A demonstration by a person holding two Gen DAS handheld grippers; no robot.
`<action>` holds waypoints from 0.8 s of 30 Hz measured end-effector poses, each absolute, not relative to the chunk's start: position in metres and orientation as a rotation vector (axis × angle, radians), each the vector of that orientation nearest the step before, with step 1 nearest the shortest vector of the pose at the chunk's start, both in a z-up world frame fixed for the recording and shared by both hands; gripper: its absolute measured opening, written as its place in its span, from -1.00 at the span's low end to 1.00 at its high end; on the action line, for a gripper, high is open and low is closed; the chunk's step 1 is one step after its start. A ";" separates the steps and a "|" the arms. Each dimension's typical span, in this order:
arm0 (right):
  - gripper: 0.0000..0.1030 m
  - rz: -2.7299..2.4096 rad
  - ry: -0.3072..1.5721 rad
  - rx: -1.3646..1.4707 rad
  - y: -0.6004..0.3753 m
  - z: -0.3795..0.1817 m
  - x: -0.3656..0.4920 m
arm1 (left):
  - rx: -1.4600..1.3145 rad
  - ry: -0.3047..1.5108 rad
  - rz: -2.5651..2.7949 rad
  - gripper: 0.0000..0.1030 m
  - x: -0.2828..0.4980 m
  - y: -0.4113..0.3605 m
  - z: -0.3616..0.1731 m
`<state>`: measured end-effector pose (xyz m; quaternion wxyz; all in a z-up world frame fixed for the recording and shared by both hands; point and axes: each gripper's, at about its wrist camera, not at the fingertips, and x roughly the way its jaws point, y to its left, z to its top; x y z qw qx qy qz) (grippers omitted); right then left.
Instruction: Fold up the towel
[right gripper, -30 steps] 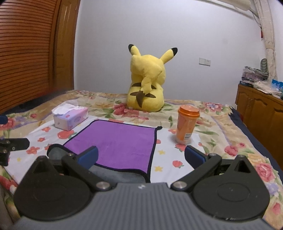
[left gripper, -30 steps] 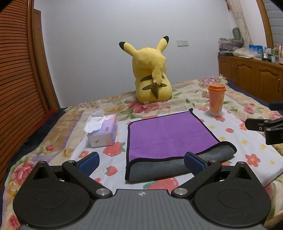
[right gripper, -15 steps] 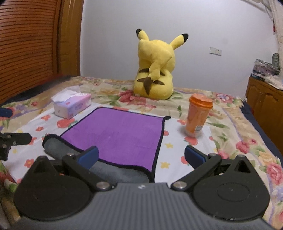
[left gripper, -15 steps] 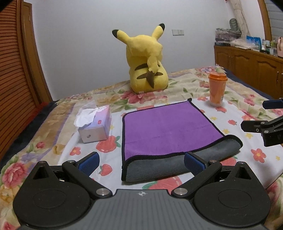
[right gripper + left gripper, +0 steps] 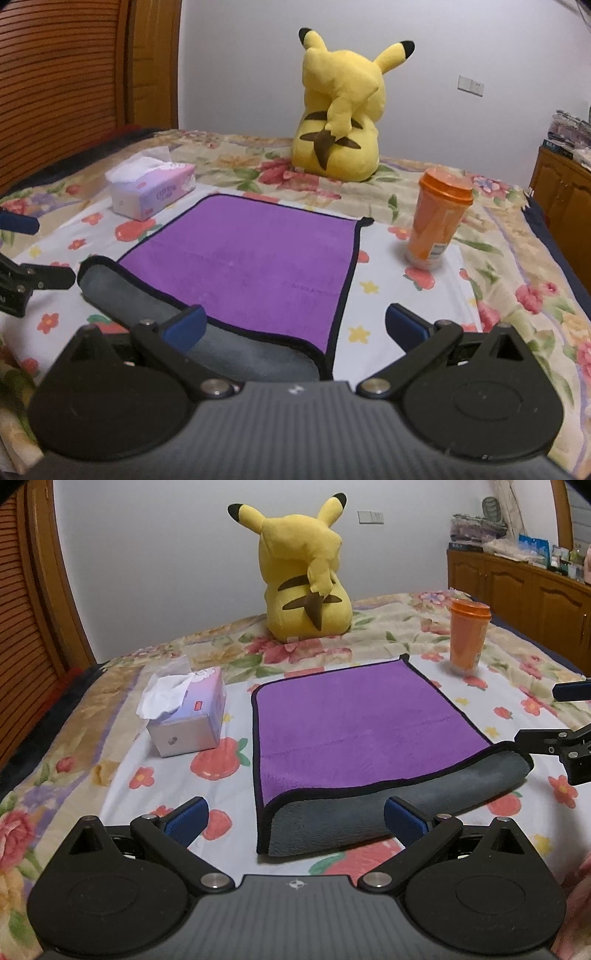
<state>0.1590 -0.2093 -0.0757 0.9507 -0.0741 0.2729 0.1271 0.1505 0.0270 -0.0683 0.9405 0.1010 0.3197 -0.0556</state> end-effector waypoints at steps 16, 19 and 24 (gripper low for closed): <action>1.00 0.278 0.643 -0.131 -0.209 -0.092 0.179 | 0.134 0.740 -0.121 0.53 0.188 0.051 -0.086; 0.99 0.280 0.657 -0.125 -0.210 -0.095 0.182 | 0.123 0.750 -0.115 0.47 0.192 0.054 -0.088; 0.95 0.289 0.684 -0.111 -0.211 -0.098 0.186 | 0.089 0.776 -0.129 0.30 0.200 0.060 -0.092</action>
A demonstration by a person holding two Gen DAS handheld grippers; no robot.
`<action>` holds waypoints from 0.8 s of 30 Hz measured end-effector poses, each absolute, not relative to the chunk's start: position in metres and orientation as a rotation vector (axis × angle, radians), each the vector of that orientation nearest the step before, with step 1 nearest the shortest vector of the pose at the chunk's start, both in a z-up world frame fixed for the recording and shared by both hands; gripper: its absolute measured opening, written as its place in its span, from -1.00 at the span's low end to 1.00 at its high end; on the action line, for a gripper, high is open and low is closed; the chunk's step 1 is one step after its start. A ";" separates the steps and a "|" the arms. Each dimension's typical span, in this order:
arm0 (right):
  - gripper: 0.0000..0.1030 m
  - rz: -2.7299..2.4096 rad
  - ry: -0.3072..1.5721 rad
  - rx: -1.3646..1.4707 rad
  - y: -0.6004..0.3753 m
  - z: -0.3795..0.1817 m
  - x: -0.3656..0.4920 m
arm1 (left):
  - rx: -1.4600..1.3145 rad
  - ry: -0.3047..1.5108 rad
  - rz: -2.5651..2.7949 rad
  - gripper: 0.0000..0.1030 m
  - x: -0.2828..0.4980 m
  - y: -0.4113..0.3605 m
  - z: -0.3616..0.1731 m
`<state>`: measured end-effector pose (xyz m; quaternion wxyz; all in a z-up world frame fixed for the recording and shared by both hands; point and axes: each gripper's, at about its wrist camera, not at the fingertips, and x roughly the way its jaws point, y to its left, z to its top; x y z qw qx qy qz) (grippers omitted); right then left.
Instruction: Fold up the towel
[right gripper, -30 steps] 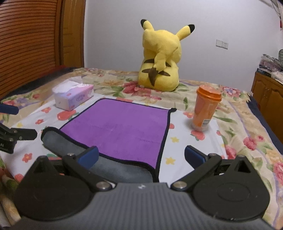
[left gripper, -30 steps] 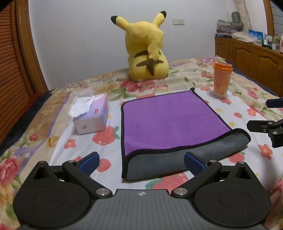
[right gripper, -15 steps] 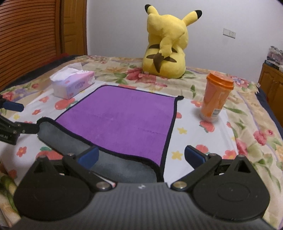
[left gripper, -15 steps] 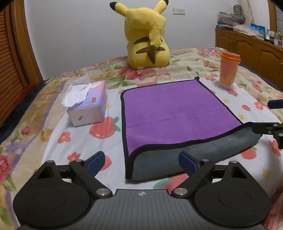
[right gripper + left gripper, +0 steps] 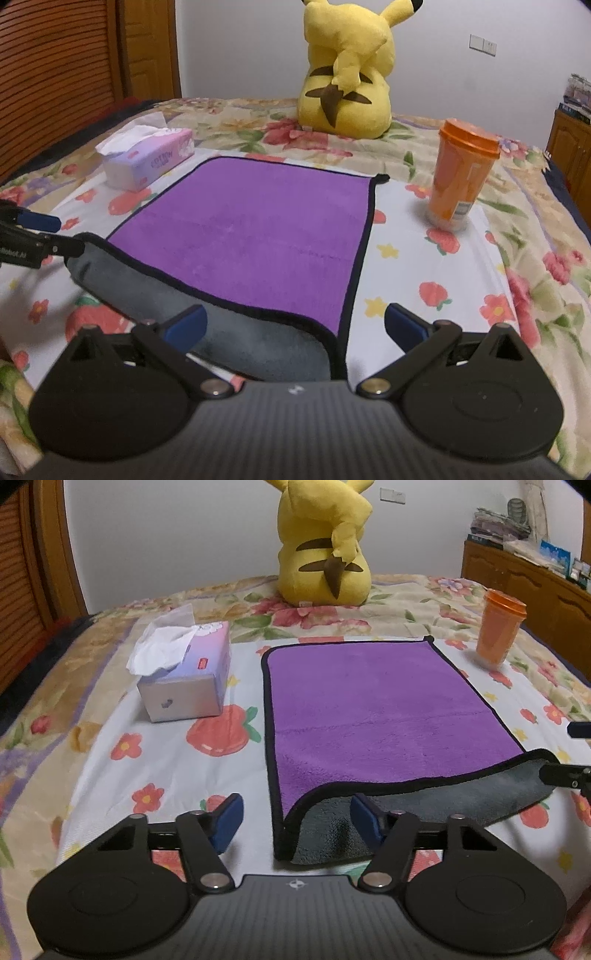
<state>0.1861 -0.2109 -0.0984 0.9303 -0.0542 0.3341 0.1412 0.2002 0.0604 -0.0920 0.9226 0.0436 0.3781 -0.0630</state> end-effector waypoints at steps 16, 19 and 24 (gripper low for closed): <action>0.61 0.292 0.786 -0.033 -0.223 -0.112 0.201 | 0.077 0.848 -0.171 -0.02 0.209 0.064 -0.106; 0.55 0.301 0.806 -0.013 -0.224 -0.114 0.202 | 0.078 0.860 -0.173 -0.09 0.209 0.064 -0.109; 0.39 0.324 0.831 -0.004 -0.223 -0.116 0.202 | 0.065 0.887 -0.169 -0.17 0.209 0.065 -0.113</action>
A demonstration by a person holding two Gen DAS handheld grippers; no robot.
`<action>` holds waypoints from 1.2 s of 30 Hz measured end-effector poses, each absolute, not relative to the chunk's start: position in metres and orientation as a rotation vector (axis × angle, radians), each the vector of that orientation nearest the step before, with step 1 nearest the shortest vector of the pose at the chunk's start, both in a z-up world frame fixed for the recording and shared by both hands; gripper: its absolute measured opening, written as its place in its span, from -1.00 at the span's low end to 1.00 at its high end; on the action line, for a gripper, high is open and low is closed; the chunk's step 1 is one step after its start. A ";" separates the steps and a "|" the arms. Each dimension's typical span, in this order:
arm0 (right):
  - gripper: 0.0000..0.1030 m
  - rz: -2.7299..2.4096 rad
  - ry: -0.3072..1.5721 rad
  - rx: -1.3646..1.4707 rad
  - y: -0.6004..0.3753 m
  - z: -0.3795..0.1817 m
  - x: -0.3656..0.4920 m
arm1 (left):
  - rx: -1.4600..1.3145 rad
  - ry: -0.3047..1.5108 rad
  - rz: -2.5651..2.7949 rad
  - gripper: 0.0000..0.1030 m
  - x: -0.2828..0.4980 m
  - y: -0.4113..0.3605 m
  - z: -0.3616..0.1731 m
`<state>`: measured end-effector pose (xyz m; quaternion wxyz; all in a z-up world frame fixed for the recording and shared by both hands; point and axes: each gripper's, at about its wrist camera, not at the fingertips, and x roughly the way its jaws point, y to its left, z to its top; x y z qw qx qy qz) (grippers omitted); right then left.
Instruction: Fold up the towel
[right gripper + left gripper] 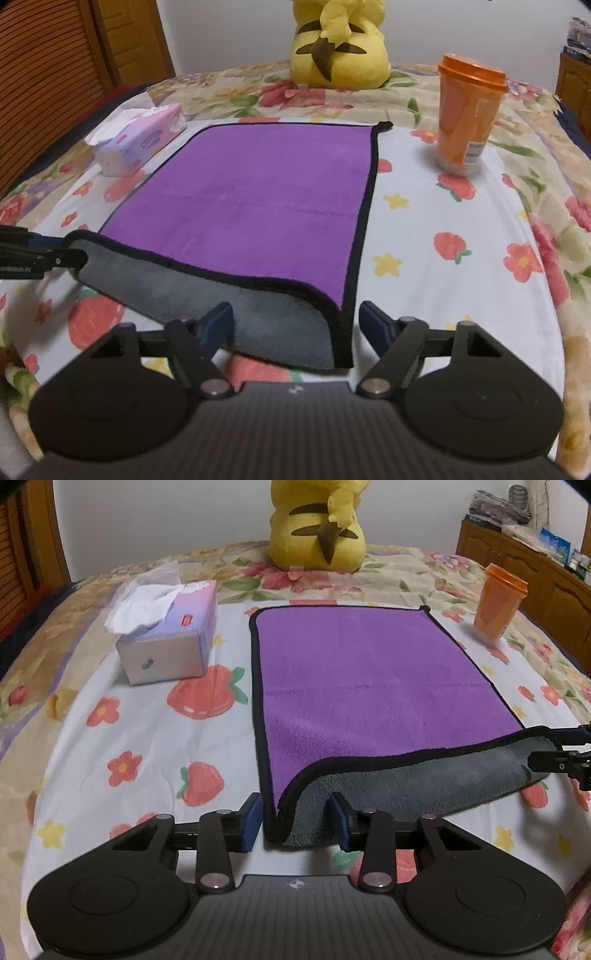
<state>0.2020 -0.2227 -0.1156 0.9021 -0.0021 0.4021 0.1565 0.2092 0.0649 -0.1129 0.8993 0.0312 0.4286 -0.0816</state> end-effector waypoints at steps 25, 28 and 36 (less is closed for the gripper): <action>-0.90 0.326 0.854 -0.008 -0.229 -0.118 0.206 | 0.075 0.857 -0.208 -0.83 0.204 0.058 -0.108; -0.91 0.325 0.838 -0.007 -0.229 -0.116 0.205 | 0.062 0.824 -0.213 -0.83 0.202 0.058 -0.101; -0.91 0.330 0.753 0.018 -0.233 -0.102 0.201 | 0.061 0.758 -0.216 -0.84 0.198 0.056 -0.087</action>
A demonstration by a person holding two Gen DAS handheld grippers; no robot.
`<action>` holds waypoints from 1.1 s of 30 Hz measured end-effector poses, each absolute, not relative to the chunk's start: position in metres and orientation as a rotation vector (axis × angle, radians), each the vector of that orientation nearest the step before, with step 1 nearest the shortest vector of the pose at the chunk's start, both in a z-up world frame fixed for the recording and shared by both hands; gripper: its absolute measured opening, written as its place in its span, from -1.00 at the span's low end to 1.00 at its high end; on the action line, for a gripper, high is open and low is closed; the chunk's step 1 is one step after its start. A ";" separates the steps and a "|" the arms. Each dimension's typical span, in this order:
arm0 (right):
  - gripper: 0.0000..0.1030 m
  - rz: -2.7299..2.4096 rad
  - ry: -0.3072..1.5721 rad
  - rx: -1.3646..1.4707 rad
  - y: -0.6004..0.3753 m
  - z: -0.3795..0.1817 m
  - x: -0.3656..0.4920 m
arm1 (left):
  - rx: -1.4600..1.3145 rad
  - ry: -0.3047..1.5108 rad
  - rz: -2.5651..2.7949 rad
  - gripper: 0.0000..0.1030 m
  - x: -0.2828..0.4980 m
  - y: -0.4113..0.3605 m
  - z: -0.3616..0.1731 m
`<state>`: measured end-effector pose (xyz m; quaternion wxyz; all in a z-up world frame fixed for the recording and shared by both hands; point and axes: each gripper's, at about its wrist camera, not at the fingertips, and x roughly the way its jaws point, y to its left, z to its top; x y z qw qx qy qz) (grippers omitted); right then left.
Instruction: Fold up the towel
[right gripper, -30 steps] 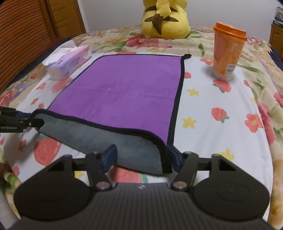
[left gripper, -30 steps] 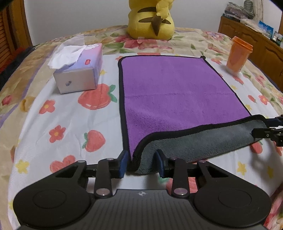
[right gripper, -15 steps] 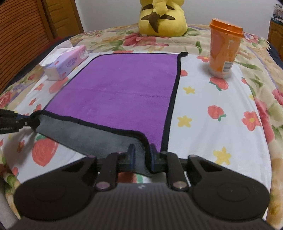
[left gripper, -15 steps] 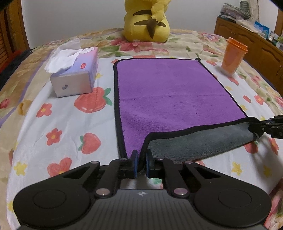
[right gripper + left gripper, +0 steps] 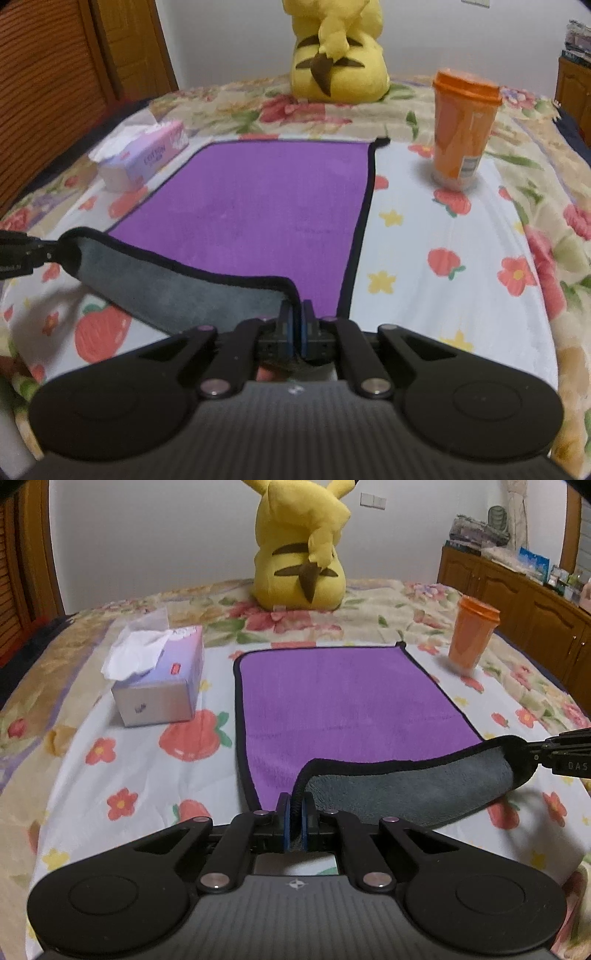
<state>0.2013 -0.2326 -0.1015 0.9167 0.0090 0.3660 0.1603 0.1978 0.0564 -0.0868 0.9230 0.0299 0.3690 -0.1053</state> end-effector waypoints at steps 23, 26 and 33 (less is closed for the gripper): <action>-0.92 0.351 0.646 0.026 -0.233 -0.089 0.213 | 0.052 0.699 -0.190 -0.84 0.208 0.058 -0.080; -0.92 0.353 0.646 0.022 -0.233 -0.090 0.216 | 0.051 0.699 -0.190 -0.84 0.212 0.058 -0.081; -0.92 0.352 0.652 0.013 -0.233 -0.094 0.222 | 0.056 0.695 -0.192 -0.84 0.218 0.057 -0.083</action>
